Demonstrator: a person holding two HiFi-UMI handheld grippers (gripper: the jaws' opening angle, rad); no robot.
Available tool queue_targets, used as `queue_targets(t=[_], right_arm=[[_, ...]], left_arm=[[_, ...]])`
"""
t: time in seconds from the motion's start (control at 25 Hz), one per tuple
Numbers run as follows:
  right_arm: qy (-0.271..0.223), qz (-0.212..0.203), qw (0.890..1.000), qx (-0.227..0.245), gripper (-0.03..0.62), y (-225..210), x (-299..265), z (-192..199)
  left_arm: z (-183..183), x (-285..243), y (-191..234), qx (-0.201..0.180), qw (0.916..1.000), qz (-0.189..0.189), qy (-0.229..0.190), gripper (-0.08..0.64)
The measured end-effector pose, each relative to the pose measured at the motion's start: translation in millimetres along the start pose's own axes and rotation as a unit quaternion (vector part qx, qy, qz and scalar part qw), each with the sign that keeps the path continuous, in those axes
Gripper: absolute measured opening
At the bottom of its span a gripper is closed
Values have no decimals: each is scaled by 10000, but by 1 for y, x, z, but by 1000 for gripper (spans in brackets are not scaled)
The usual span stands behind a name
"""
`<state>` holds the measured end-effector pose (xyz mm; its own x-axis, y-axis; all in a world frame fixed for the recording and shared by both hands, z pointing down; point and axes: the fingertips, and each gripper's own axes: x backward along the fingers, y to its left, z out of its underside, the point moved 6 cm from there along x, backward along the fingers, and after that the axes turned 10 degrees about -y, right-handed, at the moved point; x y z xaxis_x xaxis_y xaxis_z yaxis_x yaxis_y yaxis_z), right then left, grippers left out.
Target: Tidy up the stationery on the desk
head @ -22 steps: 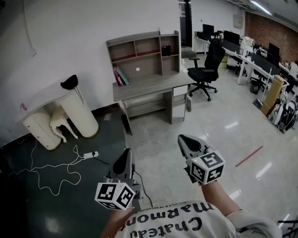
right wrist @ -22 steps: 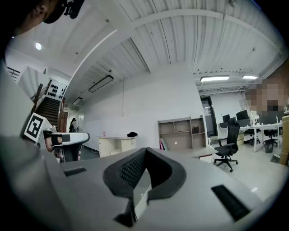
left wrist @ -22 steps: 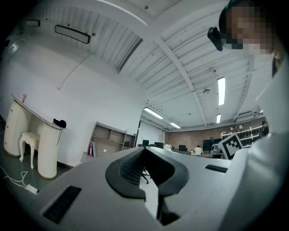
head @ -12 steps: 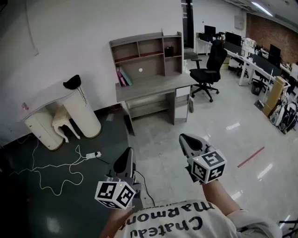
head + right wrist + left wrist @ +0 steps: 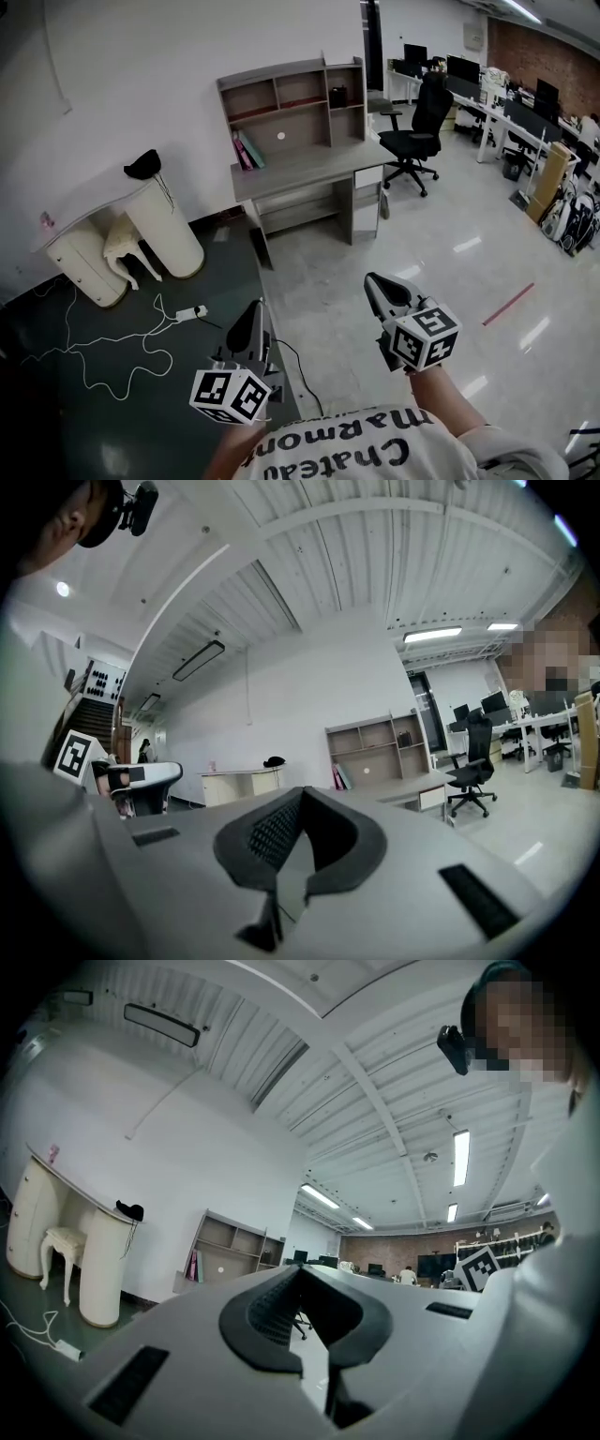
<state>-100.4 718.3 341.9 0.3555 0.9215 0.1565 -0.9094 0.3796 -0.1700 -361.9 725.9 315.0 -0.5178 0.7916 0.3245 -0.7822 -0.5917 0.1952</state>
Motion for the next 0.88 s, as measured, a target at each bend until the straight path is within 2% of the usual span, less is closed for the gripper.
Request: queue_targets(t=[0.2,0.52,0.68,0.88], right_arm=[[216,56,9997,-76,11,6,-2,15],[471,-180,9987,76,11,15,-27,29],[489,-264,9983,194,11,10,-48,34],[483,-276,9984,86,11,-15,-81,39]], left_arm=[[12,7,11,73,9996,86,253,14],[15,14,36,174,9996,-102,191,14],[18,3,52,169,9995,-209,153,14],[27,-30,66,142,9994,-222,206,14]])
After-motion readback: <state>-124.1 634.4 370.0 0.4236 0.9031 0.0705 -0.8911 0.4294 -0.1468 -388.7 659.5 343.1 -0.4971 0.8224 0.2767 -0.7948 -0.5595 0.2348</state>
